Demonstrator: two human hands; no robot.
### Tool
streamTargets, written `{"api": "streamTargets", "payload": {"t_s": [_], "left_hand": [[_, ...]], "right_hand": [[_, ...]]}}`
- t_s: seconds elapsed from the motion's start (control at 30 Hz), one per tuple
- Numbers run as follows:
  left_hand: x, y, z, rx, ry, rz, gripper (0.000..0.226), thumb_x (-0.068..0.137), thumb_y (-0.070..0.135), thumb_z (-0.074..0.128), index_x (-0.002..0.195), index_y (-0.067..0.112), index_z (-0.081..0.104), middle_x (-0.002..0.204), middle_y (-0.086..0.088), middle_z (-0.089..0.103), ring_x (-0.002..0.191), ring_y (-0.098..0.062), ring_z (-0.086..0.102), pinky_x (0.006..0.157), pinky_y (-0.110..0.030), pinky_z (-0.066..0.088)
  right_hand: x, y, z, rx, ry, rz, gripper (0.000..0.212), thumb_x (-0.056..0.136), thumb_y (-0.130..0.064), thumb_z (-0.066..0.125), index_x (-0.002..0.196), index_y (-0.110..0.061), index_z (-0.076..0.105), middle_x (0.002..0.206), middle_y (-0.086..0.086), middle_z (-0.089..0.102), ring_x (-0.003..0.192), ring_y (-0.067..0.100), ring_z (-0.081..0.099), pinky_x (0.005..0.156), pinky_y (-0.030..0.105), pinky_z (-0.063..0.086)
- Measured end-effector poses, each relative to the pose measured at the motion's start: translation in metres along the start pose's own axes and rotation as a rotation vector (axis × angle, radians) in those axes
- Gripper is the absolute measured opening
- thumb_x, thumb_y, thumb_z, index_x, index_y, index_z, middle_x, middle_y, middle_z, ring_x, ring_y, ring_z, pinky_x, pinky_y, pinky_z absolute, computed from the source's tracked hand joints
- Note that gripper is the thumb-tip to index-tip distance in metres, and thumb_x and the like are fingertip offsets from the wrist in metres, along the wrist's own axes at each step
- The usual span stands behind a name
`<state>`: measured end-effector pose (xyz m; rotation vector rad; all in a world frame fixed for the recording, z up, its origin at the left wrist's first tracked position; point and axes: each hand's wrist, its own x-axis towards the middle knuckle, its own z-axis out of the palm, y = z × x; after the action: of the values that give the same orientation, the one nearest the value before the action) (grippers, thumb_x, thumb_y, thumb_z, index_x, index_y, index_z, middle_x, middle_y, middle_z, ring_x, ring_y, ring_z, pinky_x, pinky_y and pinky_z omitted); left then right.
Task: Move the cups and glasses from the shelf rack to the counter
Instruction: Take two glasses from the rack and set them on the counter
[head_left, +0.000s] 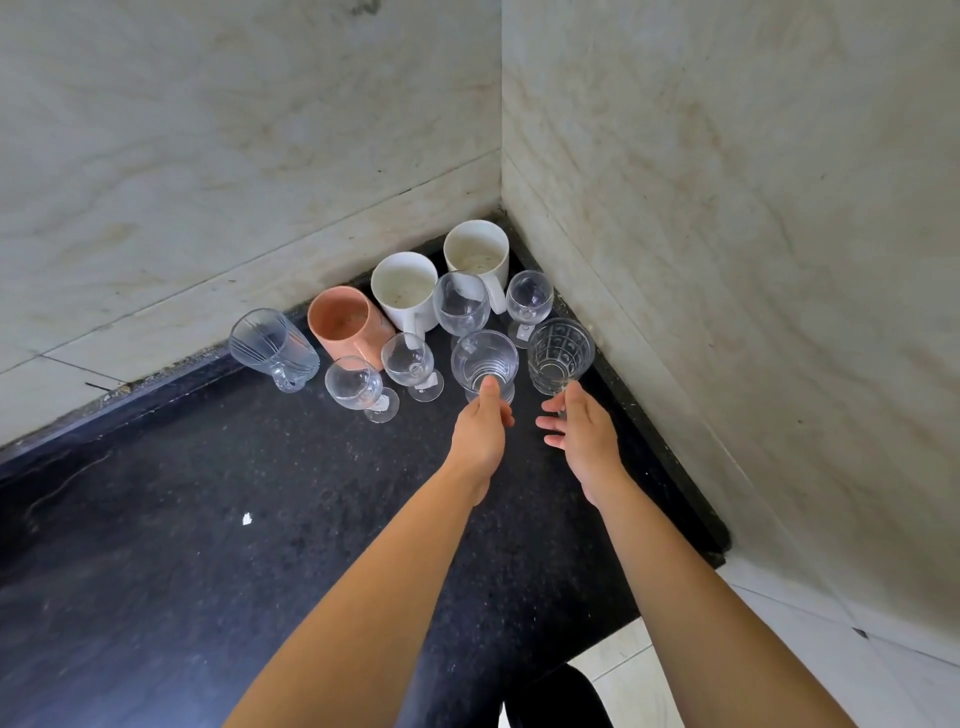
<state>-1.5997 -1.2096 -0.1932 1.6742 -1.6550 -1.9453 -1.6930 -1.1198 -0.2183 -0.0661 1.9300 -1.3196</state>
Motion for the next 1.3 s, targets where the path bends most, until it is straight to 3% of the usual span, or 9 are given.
{"api": "streamTargets", "payload": {"t_s": [0.13, 0.23, 0.33, 0.4, 0.47, 0.53, 0.67, 0.93, 1.3], "left_hand": [[-0.001, 0.007, -0.001, -0.025, -0.032, -0.047, 0.059, 0.1, 0.059, 0.029, 0.092, 0.012, 0.064, 0.078, 0.002, 0.051, 0.072, -0.014, 0.046, 0.074, -0.031, 0.042], [-0.013, 0.013, -0.013, -0.025, 0.0, -0.093, 0.058, 0.097, 0.065, 0.034, 0.101, 0.016, 0.065, 0.089, -0.003, 0.056, 0.073, -0.016, 0.049, 0.068, -0.03, 0.042], [-0.031, 0.017, -0.033, 0.126, 0.07, 0.017, 0.053, 0.095, 0.067, 0.031, 0.08, 0.022, 0.054, 0.115, -0.019, 0.06, 0.103, -0.033, 0.058, 0.092, -0.045, 0.046], [-0.051, 0.02, -0.055, 0.265, 0.131, 0.163, 0.056, 0.098, 0.06, 0.031, 0.077, 0.012, 0.051, 0.114, -0.03, 0.056, 0.118, -0.045, 0.049, 0.101, -0.054, 0.04], [-0.073, 0.021, -0.081, 0.414, 0.218, 0.288, 0.054, 0.099, 0.055, 0.031, 0.094, 0.008, 0.059, 0.116, -0.023, 0.059, 0.118, -0.041, 0.048, 0.102, -0.053, 0.039], [-0.098, 0.022, -0.113, 0.563, 0.361, 0.378, 0.052, 0.099, 0.054, 0.032, 0.121, 0.016, 0.06, 0.136, -0.012, 0.055, 0.127, -0.033, 0.044, 0.107, -0.048, 0.036], [-0.157, 0.016, -0.18, 0.782, 0.689, 0.449, 0.068, 0.098, 0.058, 0.029, 0.151, 0.017, 0.036, 0.162, -0.011, 0.024, 0.148, -0.032, 0.019, 0.116, -0.052, 0.023], [-0.318, -0.051, -0.302, 0.764, 1.332, 0.256, 0.071, 0.098, 0.056, 0.034, 0.154, 0.014, 0.028, 0.163, -0.02, 0.016, 0.15, -0.037, 0.013, 0.115, -0.057, 0.02], [-0.594, -0.239, -0.373, 0.669, 1.732, -0.032, 0.078, 0.095, 0.066, 0.026, 0.159, 0.024, 0.012, 0.166, -0.011, -0.008, 0.152, -0.031, -0.009, 0.12, -0.056, 0.005]], "right_hand": [[-0.005, -0.003, -0.007, -0.085, 0.074, -0.046, 0.029, 0.108, -0.043, 0.037, 0.1, -0.033, 0.063, 0.111, -0.008, 0.066, 0.09, 0.009, 0.069, 0.073, 0.033, 0.055], [-0.016, -0.009, -0.015, -0.161, 0.135, -0.09, 0.033, 0.106, -0.041, 0.04, 0.122, -0.022, 0.061, 0.119, -0.002, 0.063, 0.094, 0.013, 0.068, 0.092, 0.047, 0.055], [-0.033, -0.019, -0.024, -0.267, 0.144, -0.155, 0.039, 0.105, -0.042, 0.04, 0.133, -0.019, 0.056, 0.131, 0.0, 0.059, 0.109, 0.018, 0.062, 0.099, 0.043, 0.05], [-0.045, -0.031, -0.028, -0.339, 0.163, -0.226, 0.044, 0.105, -0.043, 0.04, 0.139, -0.018, 0.053, 0.139, 0.003, 0.056, 0.099, 0.008, 0.057, 0.09, 0.031, 0.043], [-0.055, -0.044, -0.027, -0.376, 0.173, -0.287, 0.048, 0.105, -0.045, 0.039, 0.143, -0.018, 0.05, 0.143, 0.004, 0.051, 0.091, 0.004, 0.055, 0.086, 0.029, 0.041], [-0.068, -0.063, -0.018, -0.399, 0.154, -0.391, 0.048, 0.104, -0.046, 0.04, 0.144, -0.018, 0.048, 0.144, 0.005, 0.049, 0.105, 0.012, 0.061, 0.09, 0.031, 0.045], [-0.095, -0.096, 0.026, -0.533, 0.11, -0.77, 0.048, 0.104, -0.041, 0.045, 0.143, -0.013, 0.049, 0.148, 0.013, 0.049, 0.137, 0.03, 0.045, 0.11, 0.043, 0.039], [-0.207, -0.111, 0.177, -0.822, -0.311, -1.268, 0.068, 0.102, -0.057, 0.034, 0.159, -0.019, 0.028, 0.168, 0.019, 0.011, 0.154, 0.044, 0.007, 0.122, 0.057, 0.009], [-0.516, -0.038, 0.301, -0.612, -0.75, -1.724, 0.07, 0.1, -0.061, 0.036, 0.16, -0.025, 0.026, 0.169, 0.018, 0.008, 0.153, 0.045, 0.006, 0.12, 0.06, 0.012]]}}
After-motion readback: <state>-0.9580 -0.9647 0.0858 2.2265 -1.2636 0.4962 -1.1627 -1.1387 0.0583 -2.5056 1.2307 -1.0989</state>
